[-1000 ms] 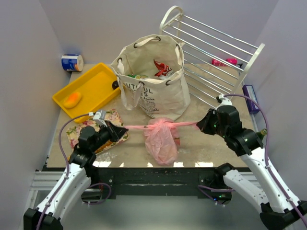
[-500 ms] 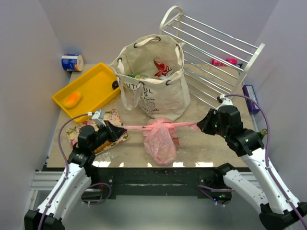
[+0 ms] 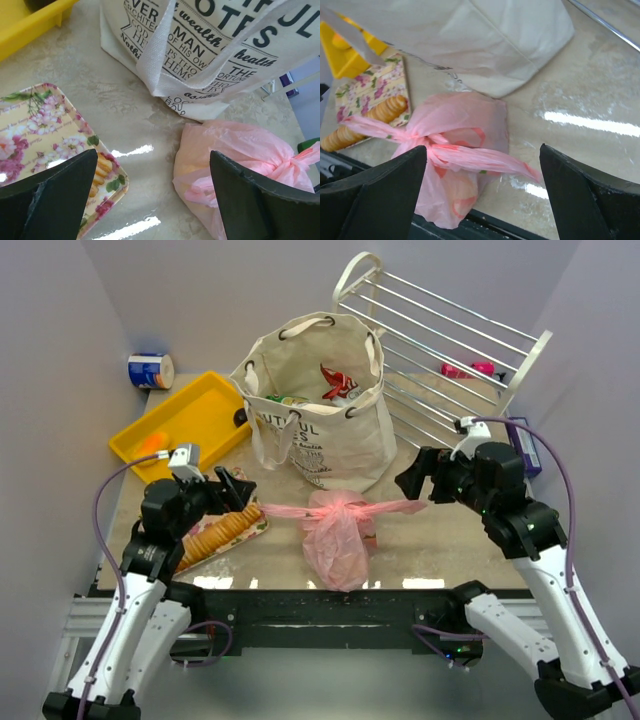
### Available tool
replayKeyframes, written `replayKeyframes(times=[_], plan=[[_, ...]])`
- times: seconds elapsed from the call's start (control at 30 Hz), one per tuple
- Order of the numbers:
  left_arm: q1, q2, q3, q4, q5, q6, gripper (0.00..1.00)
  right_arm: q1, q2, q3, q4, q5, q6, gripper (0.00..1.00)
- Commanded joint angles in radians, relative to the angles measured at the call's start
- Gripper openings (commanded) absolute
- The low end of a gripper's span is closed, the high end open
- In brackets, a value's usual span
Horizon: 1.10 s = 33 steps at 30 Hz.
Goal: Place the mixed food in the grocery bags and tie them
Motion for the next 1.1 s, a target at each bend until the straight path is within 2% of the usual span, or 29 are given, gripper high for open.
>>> replayKeyframes(times=[0.0, 0.03, 0.1, 0.13, 0.17, 0.27, 0.33, 0.47, 0.67, 0.77, 0.93, 0.97, 1.03, 1.07], plan=[[0.005, 0.097, 0.101, -0.031, 0.037, 0.075, 1.00, 0.014, 0.046, 0.045, 0.093, -0.192, -0.114, 0.98], [0.007, 0.122, 0.110, -0.019, 0.043, 0.082, 1.00, 0.028, 0.071, 0.047, 0.105, -0.209, -0.116, 0.98], [0.010, 0.179, 0.145, 0.022, 0.045, 0.087, 1.00, 0.138, 0.094, 0.048, 0.160, -0.181, -0.111, 0.98], [0.013, 0.194, 0.160, 0.035, 0.044, 0.099, 1.00, 0.195, 0.124, 0.056, 0.178, -0.099, -0.111, 0.99], [0.015, 0.220, 0.177, 0.042, 0.037, 0.107, 1.00, 0.309, 0.149, 0.062, 0.200, -0.063, -0.116, 0.98], [0.016, 0.280, 0.272, 0.021, 0.007, 0.187, 1.00, 0.446, 0.239, 0.077, 0.215, 0.046, -0.151, 0.98], [0.018, 0.306, 0.345, 0.003, -0.021, 0.243, 1.00, 0.473, 0.270, 0.067, 0.231, 0.061, -0.177, 0.98], [0.018, 0.315, 0.380, 0.016, -0.125, 0.337, 1.00, 0.520, 0.304, 0.027, 0.260, 0.109, -0.241, 0.98], [0.018, 0.286, 0.284, 0.107, -0.209, 0.417, 1.00, 0.551, 0.362, -0.030, 0.329, 0.045, -0.309, 0.98], [0.018, 0.253, 0.215, 0.156, -0.220, 0.394, 1.00, 0.553, 0.407, -0.035, 0.309, 0.034, -0.320, 0.98], [0.018, 0.229, 0.190, 0.171, -0.266, 0.400, 1.00, 0.554, 0.453, -0.067, 0.268, 0.061, -0.317, 0.99], [0.018, 0.232, 0.185, 0.167, -0.281, 0.402, 1.00, 0.553, 0.458, -0.072, 0.260, 0.061, -0.308, 0.98], [0.018, 0.236, 0.185, 0.158, -0.286, 0.402, 1.00, 0.553, 0.459, -0.082, 0.269, 0.052, -0.301, 0.77], [0.018, 0.234, 0.182, 0.157, -0.288, 0.400, 1.00, 0.553, 0.456, -0.082, 0.280, 0.034, -0.289, 0.70]])
